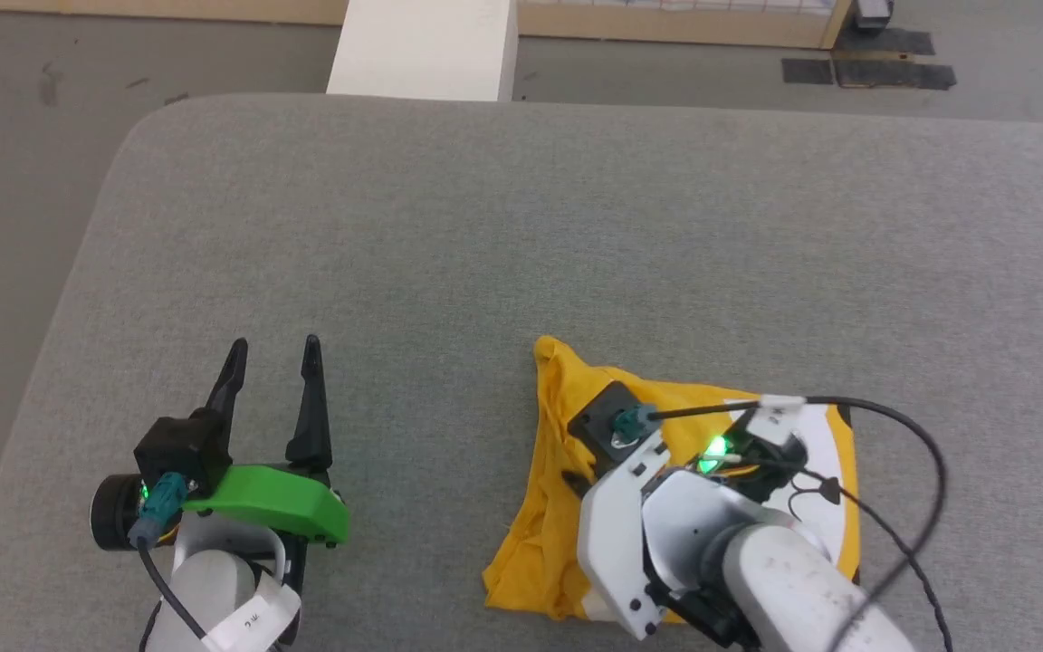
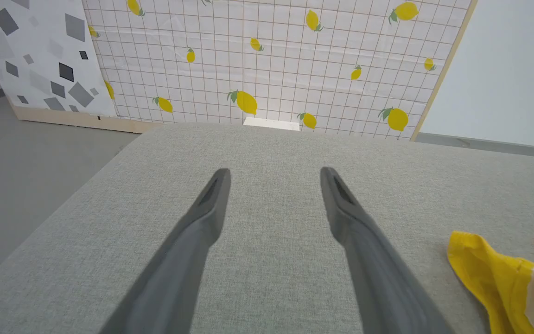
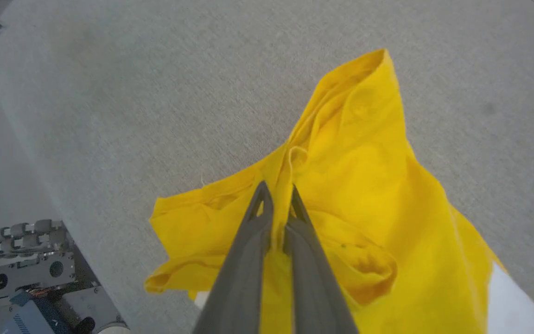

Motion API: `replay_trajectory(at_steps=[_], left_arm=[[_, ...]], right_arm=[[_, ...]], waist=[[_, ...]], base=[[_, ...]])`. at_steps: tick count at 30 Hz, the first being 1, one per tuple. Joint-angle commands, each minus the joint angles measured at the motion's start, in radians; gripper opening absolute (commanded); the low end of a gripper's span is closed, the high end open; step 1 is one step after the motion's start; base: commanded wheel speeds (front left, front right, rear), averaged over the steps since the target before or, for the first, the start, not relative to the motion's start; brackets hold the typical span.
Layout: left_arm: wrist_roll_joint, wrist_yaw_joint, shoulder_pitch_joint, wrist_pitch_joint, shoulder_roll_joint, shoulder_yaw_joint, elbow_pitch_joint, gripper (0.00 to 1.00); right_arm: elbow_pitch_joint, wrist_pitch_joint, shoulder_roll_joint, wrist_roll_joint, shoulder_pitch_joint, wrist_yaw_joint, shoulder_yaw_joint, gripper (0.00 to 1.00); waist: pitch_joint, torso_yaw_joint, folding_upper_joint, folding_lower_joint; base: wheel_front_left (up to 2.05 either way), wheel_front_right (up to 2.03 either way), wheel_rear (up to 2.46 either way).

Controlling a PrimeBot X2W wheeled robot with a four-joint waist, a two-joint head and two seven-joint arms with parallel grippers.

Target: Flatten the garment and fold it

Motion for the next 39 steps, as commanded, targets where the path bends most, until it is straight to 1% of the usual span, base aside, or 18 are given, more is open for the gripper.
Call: replay_trajectory(at_steps=[1,5,6,7,8,11,13,15,17,20,23,25,27,31,35,39], left_arm=[[0.006,-0.008,-0.018,-0.005,-0.004,0.004,0.003,1.00],[0.007,-0.009,-0.021,-0.005,-0.004,0.006,0.005,1.00],[0.007,-0.009,-0.021,-0.005,-0.004,0.007,0.006,1.00],[0.007,-0.009,-0.020,-0.005,-0.004,0.007,0.007,1.00],[0.007,-0.009,-0.019,-0.005,-0.005,0.007,0.008,1.00],[0.008,-0.007,-0.012,-0.005,-0.005,0.010,0.011,1.00],[0.007,-0.006,-0.006,-0.005,-0.005,0.012,0.012,1.00],[0.005,-0.005,-0.001,-0.005,-0.005,0.015,0.011,1.00],[0.005,-0.004,0.006,-0.005,-0.005,0.019,0.009,1.00],[0.006,-0.004,0.019,-0.005,-0.005,0.023,0.005,1.00],[0.005,-0.004,0.028,-0.005,-0.005,0.025,0.002,1.00],[0.003,-0.003,0.033,-0.005,-0.005,0.026,-0.001,1.00],[0.003,-0.005,0.036,-0.005,-0.005,0.025,-0.002,1.00],[0.002,-0.007,0.035,-0.005,-0.005,0.018,-0.002,1.00],[0.002,-0.009,0.038,-0.005,-0.005,0.014,-0.003,1.00],[0.004,-0.010,0.043,-0.005,-0.005,0.014,-0.003,1.00]], right_arm=[[0.039,-0.011,0.006,0.015,-0.021,-0.001,0.008,0.00],[0.158,-0.040,0.016,0.062,-0.054,-0.001,0.032,0.00],[0.182,-0.045,0.018,0.074,-0.061,-0.001,0.039,0.36],[0.196,-0.047,0.018,0.086,-0.064,-0.001,0.046,0.78],[0.207,-0.052,0.019,0.105,-0.066,-0.001,0.052,1.00],[0.187,-0.105,0.020,0.144,-0.073,-0.001,0.055,1.00],[0.135,-0.175,0.020,0.190,-0.070,-0.001,0.050,1.00],[0.065,-0.278,0.021,0.228,-0.066,-0.001,0.015,1.00],[0.005,-0.363,0.021,0.239,-0.052,-0.001,-0.046,1.00],[-0.081,-0.472,0.021,0.251,-0.008,-0.001,-0.182,1.00],[-0.144,-0.549,0.021,0.233,0.046,-0.001,-0.322,1.00],[-0.161,-0.593,0.021,0.226,0.084,-0.001,-0.412,1.00],[-0.150,-0.613,0.021,0.211,0.122,-0.001,-0.489,1.00],[-0.080,-0.606,0.021,0.297,0.196,-0.001,-0.607,1.00],[0.009,-0.559,0.021,0.444,0.244,-0.001,-0.667,1.00],[0.088,-0.482,0.021,0.557,0.270,-0.001,-0.680,1.00]], waist=[[0.011,0.010,0.0000,0.0000],[0.018,0.012,0.0000,0.0000],[0.018,0.011,0.0000,0.0000],[0.017,0.011,0.0000,0.0000],[0.015,0.008,0.0000,0.0000],[0.005,0.000,0.0000,0.0000],[-0.005,-0.005,0.0000,0.0000],[-0.015,-0.014,0.0000,0.0000],[-0.026,-0.027,0.0000,0.0000],[-0.044,-0.048,0.0000,0.0000],[-0.057,-0.066,0.0000,0.0000],[-0.063,-0.078,0.0000,0.0000],[-0.066,-0.086,0.0000,0.0000],[-0.069,-0.095,0.0000,0.0000],[-0.072,-0.097,0.0000,0.0000],[-0.072,-0.096,0.0000,0.0000]], base=[[0.00,0.00,0.00],[0.00,0.00,0.00],[0.00,0.00,0.00],[0.00,0.00,0.00],[0.00,0.00,0.00],[0.00,0.00,0.00],[0.00,0.00,0.00],[0.00,0.00,0.00],[0.00,0.00,0.00],[0.00,0.00,0.00],[0.00,0.00,0.00],[0.00,0.00,0.00],[0.00,0.00,0.00],[0.00,0.00,0.00],[0.00,0.00,0.00],[0.00,0.00,0.00]])
